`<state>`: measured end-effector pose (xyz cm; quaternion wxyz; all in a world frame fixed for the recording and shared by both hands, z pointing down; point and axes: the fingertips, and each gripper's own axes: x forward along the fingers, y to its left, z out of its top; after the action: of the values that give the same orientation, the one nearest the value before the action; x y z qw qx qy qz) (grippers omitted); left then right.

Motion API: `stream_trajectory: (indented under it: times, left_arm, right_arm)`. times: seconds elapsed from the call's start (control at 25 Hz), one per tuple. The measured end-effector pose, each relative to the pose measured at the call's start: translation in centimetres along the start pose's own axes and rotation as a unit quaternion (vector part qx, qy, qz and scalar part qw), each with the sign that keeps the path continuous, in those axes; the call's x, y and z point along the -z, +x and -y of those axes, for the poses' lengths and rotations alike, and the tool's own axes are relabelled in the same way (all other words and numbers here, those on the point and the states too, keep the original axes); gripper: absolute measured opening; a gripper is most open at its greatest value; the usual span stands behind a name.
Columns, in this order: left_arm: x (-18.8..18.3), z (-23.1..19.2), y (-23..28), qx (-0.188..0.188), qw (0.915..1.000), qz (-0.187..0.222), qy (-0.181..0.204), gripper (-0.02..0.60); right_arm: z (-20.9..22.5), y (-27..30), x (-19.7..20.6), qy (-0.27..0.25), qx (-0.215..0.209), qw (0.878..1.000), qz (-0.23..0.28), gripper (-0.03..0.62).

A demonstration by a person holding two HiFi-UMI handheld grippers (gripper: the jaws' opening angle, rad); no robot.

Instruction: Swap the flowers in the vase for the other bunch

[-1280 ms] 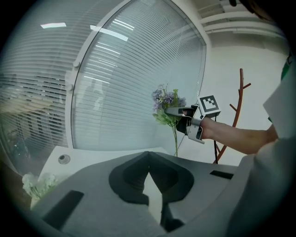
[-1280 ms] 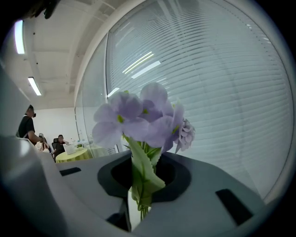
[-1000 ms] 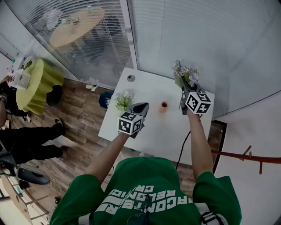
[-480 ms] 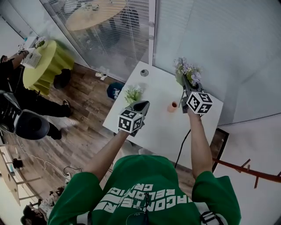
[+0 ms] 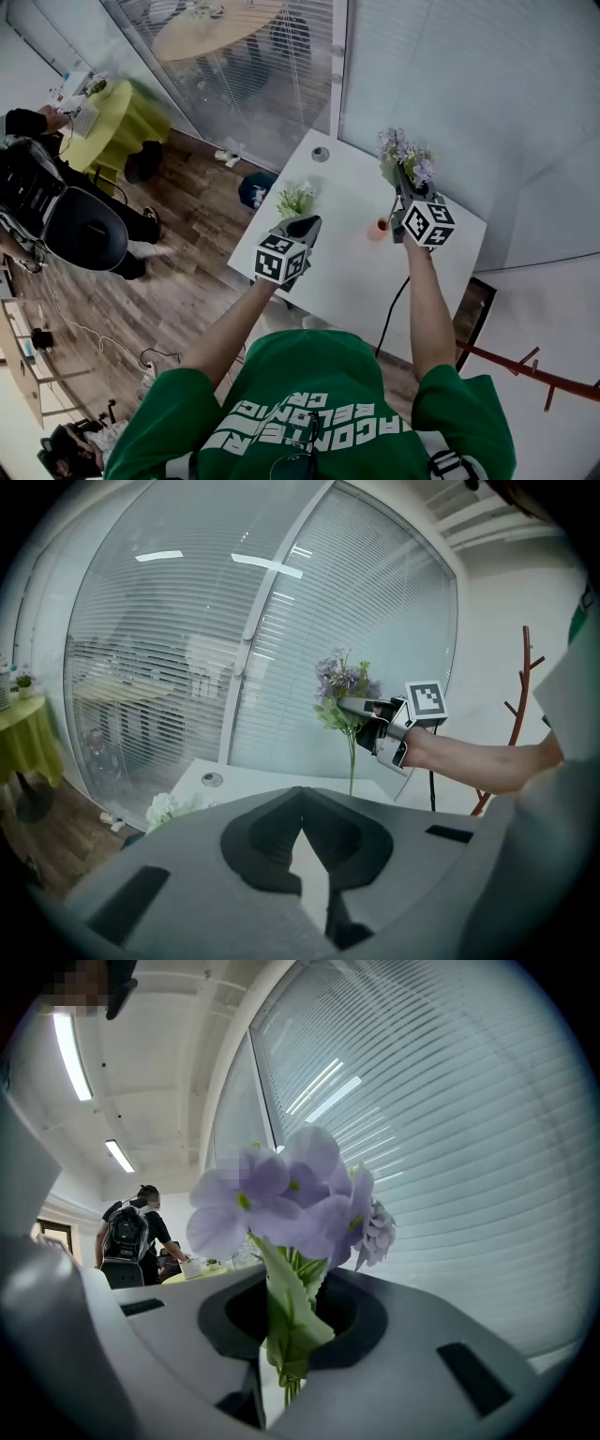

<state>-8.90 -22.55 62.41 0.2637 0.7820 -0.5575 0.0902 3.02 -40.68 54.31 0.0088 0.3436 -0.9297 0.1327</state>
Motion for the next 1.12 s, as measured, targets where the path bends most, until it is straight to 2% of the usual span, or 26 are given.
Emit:
stream_trajectory:
  times: [1.12]
  left_arm:
    - [0.9,0.0,1.4,0.013,0.9998,-0.015,0.000,0.008]
  right_arm:
    - [1.7,-2.2,12.4,0.021,0.036,0.991,-0.129,0.060]
